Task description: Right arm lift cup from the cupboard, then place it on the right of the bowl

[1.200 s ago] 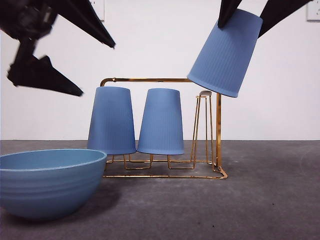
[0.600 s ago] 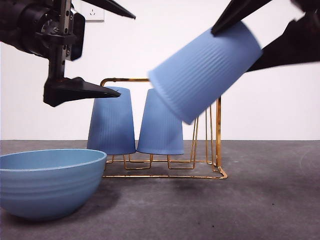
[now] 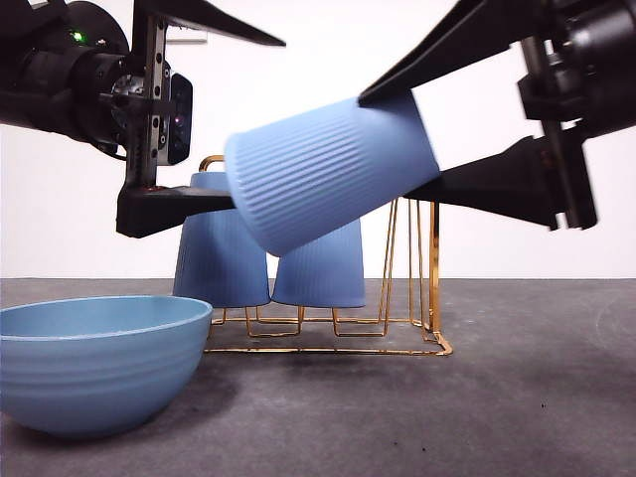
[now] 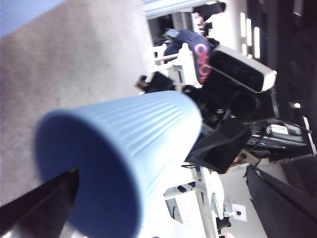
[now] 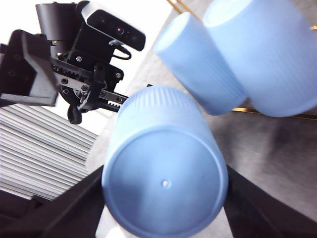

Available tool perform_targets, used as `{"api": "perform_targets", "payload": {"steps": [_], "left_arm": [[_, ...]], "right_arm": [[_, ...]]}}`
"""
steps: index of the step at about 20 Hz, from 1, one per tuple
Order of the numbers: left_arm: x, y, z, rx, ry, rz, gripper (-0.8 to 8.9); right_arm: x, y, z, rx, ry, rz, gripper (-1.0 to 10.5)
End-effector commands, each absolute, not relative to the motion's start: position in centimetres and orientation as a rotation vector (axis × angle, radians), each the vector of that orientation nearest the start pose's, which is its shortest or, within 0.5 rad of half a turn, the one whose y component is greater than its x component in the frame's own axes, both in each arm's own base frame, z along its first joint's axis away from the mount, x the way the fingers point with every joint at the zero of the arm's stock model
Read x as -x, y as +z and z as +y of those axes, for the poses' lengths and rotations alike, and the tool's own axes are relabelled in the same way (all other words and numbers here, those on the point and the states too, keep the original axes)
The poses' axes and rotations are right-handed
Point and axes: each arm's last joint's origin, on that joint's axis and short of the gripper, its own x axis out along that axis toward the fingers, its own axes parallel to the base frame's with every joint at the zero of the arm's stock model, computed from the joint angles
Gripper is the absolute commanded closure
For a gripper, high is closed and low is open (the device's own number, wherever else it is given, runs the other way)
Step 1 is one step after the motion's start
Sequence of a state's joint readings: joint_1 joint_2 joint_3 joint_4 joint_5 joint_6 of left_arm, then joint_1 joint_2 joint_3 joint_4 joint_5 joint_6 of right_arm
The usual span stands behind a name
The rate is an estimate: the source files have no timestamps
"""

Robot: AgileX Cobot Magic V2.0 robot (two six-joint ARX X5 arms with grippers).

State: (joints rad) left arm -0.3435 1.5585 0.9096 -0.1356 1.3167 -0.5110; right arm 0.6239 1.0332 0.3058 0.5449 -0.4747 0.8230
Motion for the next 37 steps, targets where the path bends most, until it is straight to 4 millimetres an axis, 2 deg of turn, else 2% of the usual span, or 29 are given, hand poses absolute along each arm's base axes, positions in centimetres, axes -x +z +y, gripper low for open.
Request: {"api": "perform_targets", "payload": {"steps": [1, 4, 5, 7, 9, 10, 15, 16, 19, 20, 24, 28, 33, 37], "left_arm": [[-27.9, 21.6, -13.1, 0.794, -1.367, 1.19, 2.84], [-27.9, 21.6, -13.1, 0.795, -1.369, 1.186, 2.92], [-27.9, 21.6, -13.1, 0.794, -1.369, 1.184, 3.27], [-27.9, 21.6, -13.1, 0.793, -1.369, 1.183, 5.14], [-27.9, 21.6, -13.1, 0.794, -1.369, 1.183, 7.47], [-27.9, 21.6, -13.1, 0.795, -1.373, 1.184, 8.11], [-27.8, 21.7, -13.1, 0.803, -1.428, 1.186, 8.09], [-27.8, 21.8, -13.1, 0.805, -1.435, 1.187, 8.09], [-27.8, 21.7, -13.1, 0.813, -1.434, 1.196, 8.09], [-27.8, 21.8, -13.1, 0.816, -1.432, 1.199, 8.09], [-27.8, 21.9, -13.1, 0.845, -1.409, 1.233, 8.07], [-27.8, 22.4, -13.7, 0.838, -1.374, 1.242, 8.05], [-27.9, 23.7, -15.1, 0.816, -1.29, 1.261, 8.04], [-27.4, 25.3, -16.6, 0.666, -1.185, 1.267, 8.04]], "right_arm": [[-15.8, 19.2, 13.7, -0.763, 0.971, 0.65, 7.0], [-16.1, 18.6, 14.6, -0.792, 0.993, 0.662, 7.0], [-16.2, 18.5, 14.8, -0.805, 1.005, 0.66, 7.0], [-16.2, 18.3, 15.1, -0.812, 1.022, 0.663, 7.0], [-16.2, 18.2, 15.1, -0.81, 1.029, 0.672, 7.0], [-16.2, 18.3, 15.1, -0.811, 1.031, 0.669, 7.0], [-16.2, 18.3, 15.1, -0.814, 1.037, 0.669, 6.8], [-16.2, 18.3, 15.1, -0.813, 1.042, 0.671, 6.3], [-16.2, 18.3, 15.1, -0.81, 1.057, 0.677, 3.8], [-16.2, 18.3, 15.1, -0.807, 1.068, 0.682, 3.6], [-16.6, 18.6, 13.9, -0.8, 1.109, 0.711, 3.6], [-16.7, 18.6, 11.7, -0.775, 0.98, 0.758, 3.6], [-15.3, 20.2, 9.7, -0.776, 0.873, 0.706, 3.6], [-13.3, 21.2, 8.5, -0.737, 0.79, 0.7, 3.7]]}}
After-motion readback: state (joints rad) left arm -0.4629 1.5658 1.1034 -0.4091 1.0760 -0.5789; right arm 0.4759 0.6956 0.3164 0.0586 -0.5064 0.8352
